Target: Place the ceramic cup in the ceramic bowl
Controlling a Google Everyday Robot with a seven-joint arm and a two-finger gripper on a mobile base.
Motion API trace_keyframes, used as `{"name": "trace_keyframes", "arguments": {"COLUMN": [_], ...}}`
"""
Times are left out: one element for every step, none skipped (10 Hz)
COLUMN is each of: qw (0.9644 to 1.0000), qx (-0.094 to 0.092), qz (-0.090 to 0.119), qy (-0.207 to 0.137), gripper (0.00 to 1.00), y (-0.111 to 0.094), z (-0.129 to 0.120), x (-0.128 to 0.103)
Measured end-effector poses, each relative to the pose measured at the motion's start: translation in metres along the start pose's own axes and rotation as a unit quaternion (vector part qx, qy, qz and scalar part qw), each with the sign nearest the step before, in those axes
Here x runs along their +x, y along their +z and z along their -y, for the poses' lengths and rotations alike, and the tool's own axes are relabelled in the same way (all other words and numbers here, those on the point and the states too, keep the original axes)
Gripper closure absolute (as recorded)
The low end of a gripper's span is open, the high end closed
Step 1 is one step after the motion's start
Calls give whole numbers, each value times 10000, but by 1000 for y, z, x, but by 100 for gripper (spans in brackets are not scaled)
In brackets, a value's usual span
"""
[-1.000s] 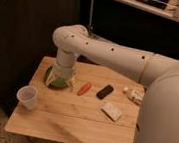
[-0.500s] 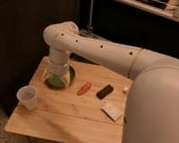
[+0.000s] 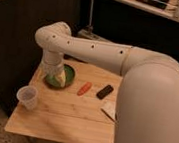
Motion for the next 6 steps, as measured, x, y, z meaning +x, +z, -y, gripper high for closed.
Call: {"name": "trace_keyframes", "arguments": {"qw": [10000, 9999, 9999, 9999, 9998, 9998], "qx": [-3, -6, -16, -53, -85, -103], "qz": [3, -7, -27, -55, -47, -59], "qy": [-47, -100, -127, -147, -158, -165], "gripper": [30, 30, 30, 30, 30, 30], "y": [3, 7, 8, 9, 11, 15], "z": [7, 19, 26, 27, 25, 21], "x": [0, 2, 2, 4, 3, 4]}}
